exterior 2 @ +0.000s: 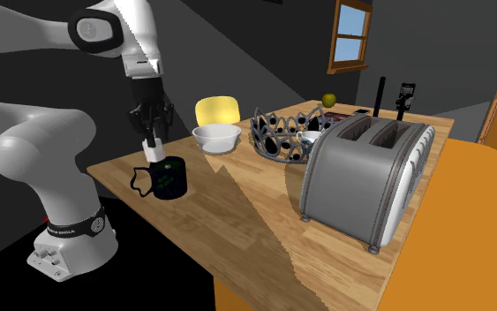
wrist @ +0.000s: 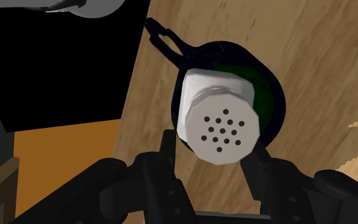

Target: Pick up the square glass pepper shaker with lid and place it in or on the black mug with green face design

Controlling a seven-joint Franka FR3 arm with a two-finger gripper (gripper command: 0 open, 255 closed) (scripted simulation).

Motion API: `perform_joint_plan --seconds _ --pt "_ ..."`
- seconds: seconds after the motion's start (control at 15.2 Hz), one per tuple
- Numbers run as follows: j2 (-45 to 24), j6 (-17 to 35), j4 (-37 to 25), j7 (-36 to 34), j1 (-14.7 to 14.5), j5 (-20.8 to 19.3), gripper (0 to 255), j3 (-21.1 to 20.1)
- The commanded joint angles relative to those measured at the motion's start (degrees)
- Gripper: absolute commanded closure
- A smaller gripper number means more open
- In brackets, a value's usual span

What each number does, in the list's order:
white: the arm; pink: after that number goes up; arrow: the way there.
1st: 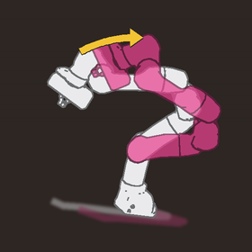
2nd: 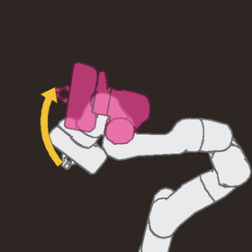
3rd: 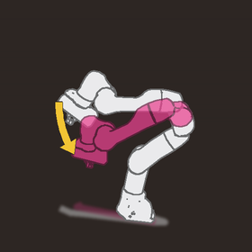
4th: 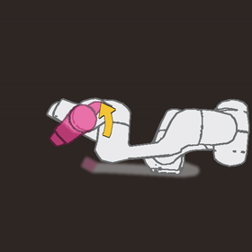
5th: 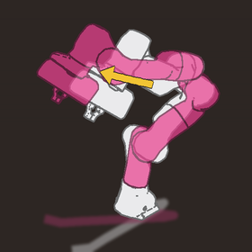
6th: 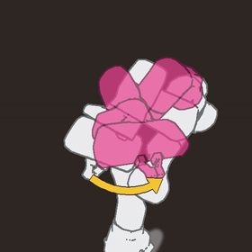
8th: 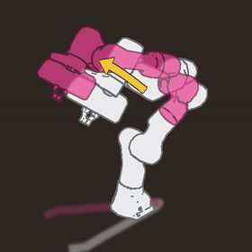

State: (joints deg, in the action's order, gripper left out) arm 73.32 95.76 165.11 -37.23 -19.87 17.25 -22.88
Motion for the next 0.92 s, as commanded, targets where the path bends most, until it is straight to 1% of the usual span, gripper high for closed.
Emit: perform_joint_plan --seconds 0.0,0.46,0.53,0.86 --pt "0.38 0.95 1.37 -0.16 -0.46 0.59 255 -0.56" --pt "0.37 0.96 1.37 -0.18 -0.49 0.57 255 -0.54" --pt "0.4 0.97 1.4 -0.24 -0.55 0.63 0 -0.61" --pt "0.37 0.96 1.37 -0.18 -0.49 0.57 0 -0.54"
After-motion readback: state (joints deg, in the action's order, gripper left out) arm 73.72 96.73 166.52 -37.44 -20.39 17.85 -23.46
